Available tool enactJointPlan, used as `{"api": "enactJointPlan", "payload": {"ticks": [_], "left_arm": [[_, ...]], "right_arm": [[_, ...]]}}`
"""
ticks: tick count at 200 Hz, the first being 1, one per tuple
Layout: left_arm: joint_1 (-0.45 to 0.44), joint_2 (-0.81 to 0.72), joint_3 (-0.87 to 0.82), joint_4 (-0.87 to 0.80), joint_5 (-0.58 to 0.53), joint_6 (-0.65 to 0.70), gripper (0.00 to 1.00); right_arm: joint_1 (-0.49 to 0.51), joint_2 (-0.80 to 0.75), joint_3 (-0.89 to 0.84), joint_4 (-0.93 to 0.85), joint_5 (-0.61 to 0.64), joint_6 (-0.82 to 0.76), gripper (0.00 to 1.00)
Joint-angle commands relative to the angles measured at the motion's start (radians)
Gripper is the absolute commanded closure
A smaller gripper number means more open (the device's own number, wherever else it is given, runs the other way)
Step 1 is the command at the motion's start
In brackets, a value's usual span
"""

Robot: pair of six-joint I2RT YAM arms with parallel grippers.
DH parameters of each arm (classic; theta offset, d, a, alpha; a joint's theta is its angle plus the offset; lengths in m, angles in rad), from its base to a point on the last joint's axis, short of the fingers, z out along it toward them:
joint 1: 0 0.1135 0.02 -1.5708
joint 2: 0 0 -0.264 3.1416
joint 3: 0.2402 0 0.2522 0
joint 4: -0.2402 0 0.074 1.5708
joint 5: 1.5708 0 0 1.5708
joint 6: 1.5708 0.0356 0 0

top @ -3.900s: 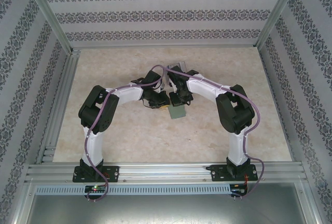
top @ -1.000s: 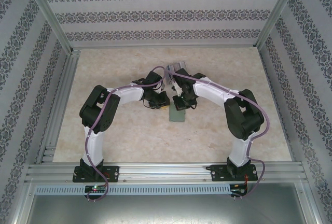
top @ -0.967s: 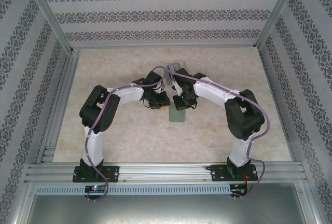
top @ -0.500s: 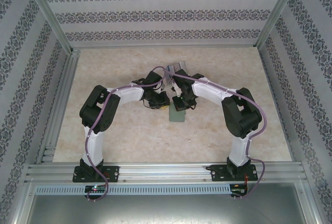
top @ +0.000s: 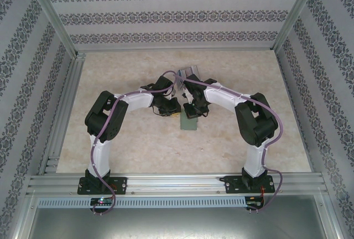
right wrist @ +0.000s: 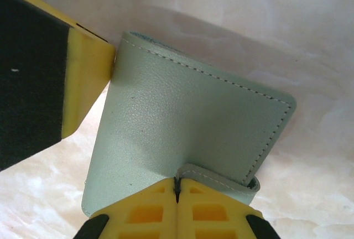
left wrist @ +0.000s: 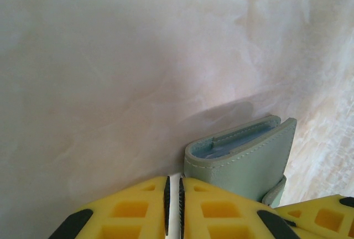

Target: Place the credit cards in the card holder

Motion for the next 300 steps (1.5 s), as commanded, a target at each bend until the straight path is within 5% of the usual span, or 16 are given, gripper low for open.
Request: {"api": "enactJointPlan", "payload": {"ticks": [1, 108, 148, 184, 228, 258, 279, 300], "left_arm": [[-0.014, 0.017, 0.021, -0.020, -0.005, 0.010, 0.85], [-0.006, -0.070, -0.049, 0.016, -0.075, 0.022, 0.84], [0.081, -0.298, -0.203, 0.040, -0.267, 0.075, 0.67], [0.205, -0.521, -0.325, 0.018, -0.470, 0.140, 0.53], [0.360, -0.800, -0.525, 0.055, -0.771, 0.196, 0.21], [0.461, -0.938, -0.664, 0.189, -0.890, 0.262, 0.13], [0.503, -0.973, -0.787, 0.387, -0.905, 0.418, 0.11], [0.512, -0.960, -0.905, 0.607, -0.925, 0.574, 0.12]], "right_arm": [[0.004, 0.047, -0.002, -0.002, -0.014, 0.019, 0.96], [0.005, 0.063, -0.120, 0.047, -0.006, 0.049, 0.92], [0.002, -0.114, -0.049, 0.006, 0.116, 0.009, 0.54], [-0.024, -0.267, -0.053, 0.078, 0.236, -0.051, 0.40], [-0.115, -0.589, -0.356, 0.440, 0.429, -0.111, 0.23], [-0.306, -0.799, -0.714, 0.900, 0.467, -0.083, 0.02], [-0.403, -0.845, -0.914, 1.202, 0.500, -0.119, 0.02], [-0.439, -0.791, -0.940, 1.232, 0.567, -0.150, 0.02]]}}
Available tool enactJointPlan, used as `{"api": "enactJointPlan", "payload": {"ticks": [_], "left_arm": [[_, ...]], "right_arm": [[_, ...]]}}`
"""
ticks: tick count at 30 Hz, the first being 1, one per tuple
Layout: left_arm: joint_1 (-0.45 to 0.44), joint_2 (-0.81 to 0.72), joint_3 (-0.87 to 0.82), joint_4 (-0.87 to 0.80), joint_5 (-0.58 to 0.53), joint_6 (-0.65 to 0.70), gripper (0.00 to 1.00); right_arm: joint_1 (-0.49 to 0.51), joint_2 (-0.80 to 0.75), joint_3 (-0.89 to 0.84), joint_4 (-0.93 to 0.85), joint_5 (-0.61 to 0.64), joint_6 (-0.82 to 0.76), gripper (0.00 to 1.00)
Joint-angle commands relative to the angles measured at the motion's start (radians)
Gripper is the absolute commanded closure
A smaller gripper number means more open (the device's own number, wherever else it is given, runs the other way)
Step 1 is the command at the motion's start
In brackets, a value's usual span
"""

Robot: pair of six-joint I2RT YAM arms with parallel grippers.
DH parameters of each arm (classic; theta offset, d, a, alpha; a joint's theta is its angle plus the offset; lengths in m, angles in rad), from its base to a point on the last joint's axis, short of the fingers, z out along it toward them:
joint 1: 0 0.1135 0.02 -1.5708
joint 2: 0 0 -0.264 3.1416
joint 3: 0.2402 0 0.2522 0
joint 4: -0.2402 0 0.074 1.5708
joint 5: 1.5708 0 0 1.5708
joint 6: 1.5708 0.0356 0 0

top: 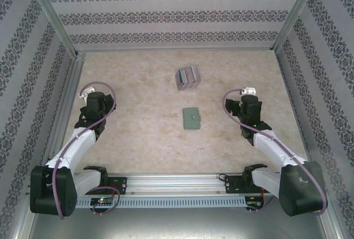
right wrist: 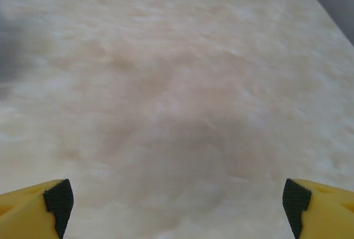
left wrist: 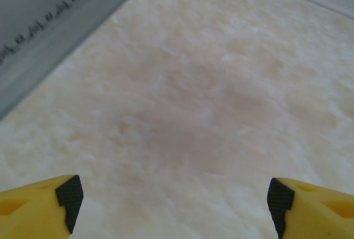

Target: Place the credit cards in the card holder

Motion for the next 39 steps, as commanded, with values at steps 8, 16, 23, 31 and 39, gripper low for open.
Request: {"api": "enactJointPlan", "payload": {"ticks": [8, 16, 23, 31, 39], "left_arm": [[0.066, 0.165, -0.205, 0.643, 0.105, 0.290, 0.11], [0.069, 0.355, -0.163, 0.807, 0.302, 0.325, 0.00], [0.052, 0.482, -0.110, 0.822, 0.387, 0.383, 0.00], [0.047, 0.478, -0.101, 0.799, 0.394, 0.391, 0.00], [0.047, 0.478, -0.102, 0.799, 0.392, 0.392, 0.00]], "right_arm": [[-0.061, 0.190, -0.088, 0.517, 0.061, -0.054, 0.02], [-0.072, 0.360, -0.090, 0.716, -0.071, -0.108, 0.02], [-0.105, 0.405, -0.042, 0.691, -0.172, -0.108, 0.02], [-0.108, 0.408, -0.042, 0.694, -0.178, -0.105, 0.02], [-0.109, 0.408, -0.041, 0.693, -0.180, -0.104, 0.02]]}}
